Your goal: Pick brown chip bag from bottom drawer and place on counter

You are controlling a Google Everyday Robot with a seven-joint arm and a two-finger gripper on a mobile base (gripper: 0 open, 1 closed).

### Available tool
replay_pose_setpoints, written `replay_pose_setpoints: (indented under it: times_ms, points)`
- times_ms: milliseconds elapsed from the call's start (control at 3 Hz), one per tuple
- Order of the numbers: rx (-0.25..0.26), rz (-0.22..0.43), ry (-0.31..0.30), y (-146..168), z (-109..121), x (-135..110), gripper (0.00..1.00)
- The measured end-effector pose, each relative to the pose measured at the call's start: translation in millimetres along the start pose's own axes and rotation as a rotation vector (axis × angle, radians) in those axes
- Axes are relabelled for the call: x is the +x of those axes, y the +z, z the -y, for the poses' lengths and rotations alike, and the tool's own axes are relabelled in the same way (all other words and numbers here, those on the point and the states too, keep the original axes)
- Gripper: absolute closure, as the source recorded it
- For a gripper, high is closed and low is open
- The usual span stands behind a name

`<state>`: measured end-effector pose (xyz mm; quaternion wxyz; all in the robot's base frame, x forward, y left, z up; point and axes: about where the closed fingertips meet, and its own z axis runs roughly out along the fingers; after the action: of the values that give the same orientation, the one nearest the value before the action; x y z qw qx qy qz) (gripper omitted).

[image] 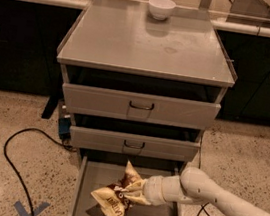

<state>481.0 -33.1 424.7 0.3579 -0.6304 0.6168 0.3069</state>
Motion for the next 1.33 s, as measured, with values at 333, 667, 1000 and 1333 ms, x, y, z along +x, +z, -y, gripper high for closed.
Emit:
replay_pose_setpoints:
  times_ms: [333, 667, 1000, 1333]
  points:
    - [0.016, 0.032, -0.091, -35.6, 7.6, -80.5, 1.00]
    - [0.016, 0.032, -0.092, -35.7, 7.7, -80.8, 1.00]
    - [0.027, 0.028, -0.123, -45.1, 13.9, -98.1, 1.00]
    - [0.063, 0.059, -0.200, -89.5, 31.5, -161.4, 1.00]
